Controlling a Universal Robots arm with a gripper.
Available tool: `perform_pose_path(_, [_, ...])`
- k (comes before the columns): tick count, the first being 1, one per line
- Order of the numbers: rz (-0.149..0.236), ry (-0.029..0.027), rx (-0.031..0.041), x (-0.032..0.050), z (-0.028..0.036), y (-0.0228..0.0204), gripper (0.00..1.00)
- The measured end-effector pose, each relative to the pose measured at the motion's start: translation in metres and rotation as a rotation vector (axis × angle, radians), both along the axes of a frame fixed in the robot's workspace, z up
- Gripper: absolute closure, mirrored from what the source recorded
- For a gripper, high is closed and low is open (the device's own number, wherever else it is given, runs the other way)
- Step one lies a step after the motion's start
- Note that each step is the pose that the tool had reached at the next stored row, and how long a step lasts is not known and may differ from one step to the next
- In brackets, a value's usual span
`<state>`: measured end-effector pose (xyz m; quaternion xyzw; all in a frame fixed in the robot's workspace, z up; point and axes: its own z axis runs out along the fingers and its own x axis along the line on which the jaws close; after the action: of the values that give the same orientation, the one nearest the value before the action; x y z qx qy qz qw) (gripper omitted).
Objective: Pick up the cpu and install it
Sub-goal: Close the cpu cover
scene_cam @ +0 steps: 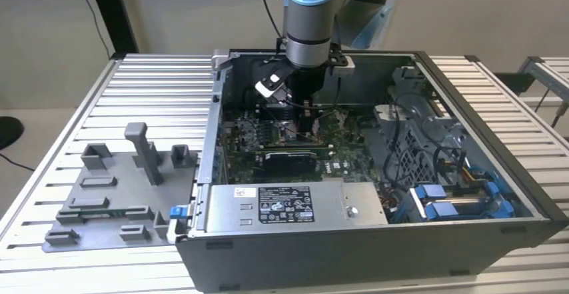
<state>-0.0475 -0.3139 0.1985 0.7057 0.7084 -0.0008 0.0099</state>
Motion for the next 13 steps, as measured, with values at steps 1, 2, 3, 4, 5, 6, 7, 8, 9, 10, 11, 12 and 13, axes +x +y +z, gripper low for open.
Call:
perform_pose_path(1, [0.0, 0.0, 0.0, 0.0, 0.0, 0.0, 1.0])
perform_pose_path(2, [0.0, 0.0, 0.0, 0.0, 0.0, 0.0, 1.0])
perform_pose_path(3, [0.0, -0.0005, 0.0, 0.0001, -0.0001, 0.0, 1.0])
perform_pose_path(4, [0.0, -0.0003, 0.0001, 0.0001, -0.0001, 0.0, 1.0])
perform_pose_path(5, [0.0, -0.0001, 0.0002, 0.0001, -0.0001, 0.0, 1.0])
perform_pose_path(6, [0.0, -0.0001, 0.0002, 0.0, -0.0001, 0.0, 1.0])
perform_pose_path(7, [0.0, -0.0001, 0.0003, 0.0, -0.0001, 0.0, 1.0])
perform_pose_path(8, [0.0, -0.0001, 0.0002, 0.0, -0.0001, 0.0, 1.0])
perform_pose_path(9, [0.0, -0.0001, 0.0002, 0.0, -0.0001, 0.0, 1.0])
perform_pose_path(10, [0.0, -0.0001, 0.0001, 0.0, -0.0001, 0.0, 1.0])
perform_pose_path(11, [0.0, 0.0, 0.0001, 0.0, -0.0001, 0.0, 1.0])
perform_pose_path(12, [0.0, -0.0001, 0.0001, 0.0, -0.0001, 0.0, 1.0])
perform_pose_path(13, [0.0, 0.0, 0.0001, 0.0, -0.0001, 0.0, 1.0])
